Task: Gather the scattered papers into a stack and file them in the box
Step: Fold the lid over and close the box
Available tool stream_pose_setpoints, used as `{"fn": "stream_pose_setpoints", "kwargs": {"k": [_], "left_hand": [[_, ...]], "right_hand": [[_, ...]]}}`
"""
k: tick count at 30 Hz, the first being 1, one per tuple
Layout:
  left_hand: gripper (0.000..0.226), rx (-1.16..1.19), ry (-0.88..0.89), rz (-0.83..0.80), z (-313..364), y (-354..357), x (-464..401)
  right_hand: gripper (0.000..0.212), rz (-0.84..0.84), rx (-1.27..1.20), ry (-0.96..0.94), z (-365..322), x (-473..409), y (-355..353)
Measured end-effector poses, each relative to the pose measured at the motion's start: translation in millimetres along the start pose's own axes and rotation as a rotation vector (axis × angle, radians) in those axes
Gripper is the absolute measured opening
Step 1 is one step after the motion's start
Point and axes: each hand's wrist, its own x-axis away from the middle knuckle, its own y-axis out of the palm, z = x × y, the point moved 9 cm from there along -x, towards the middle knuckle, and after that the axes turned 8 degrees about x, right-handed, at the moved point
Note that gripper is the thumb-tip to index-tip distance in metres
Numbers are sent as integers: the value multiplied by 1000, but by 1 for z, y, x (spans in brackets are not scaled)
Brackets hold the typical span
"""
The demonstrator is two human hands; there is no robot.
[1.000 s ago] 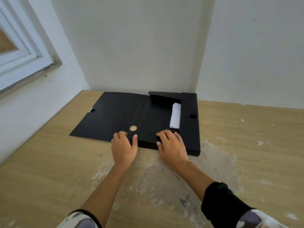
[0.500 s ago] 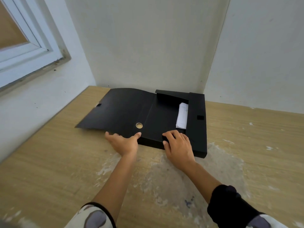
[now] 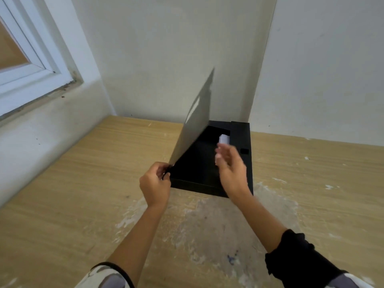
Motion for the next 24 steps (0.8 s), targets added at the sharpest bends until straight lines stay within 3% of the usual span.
{"fn": "stream_pose_setpoints", "kwargs": {"k": [4, 9, 16, 21, 24], "left_hand": [[24, -39, 38, -14, 4, 1, 0], [27, -48, 60, -91, 4, 9, 2], [38, -78, 97, -234, 7, 22, -2], [23, -160, 154, -307, 12, 42, -9], [26, -222, 175, -350, 13, 58, -7]], "right_hand": [[26, 144, -268, 0, -23, -19, -38], [22, 165, -179, 24, -18, -25, -55], [7, 191, 281, 51, 3, -39, -79], [12, 127, 670, 95, 20, -47, -85], [19, 92, 1041, 118, 27, -50, -81]]}}
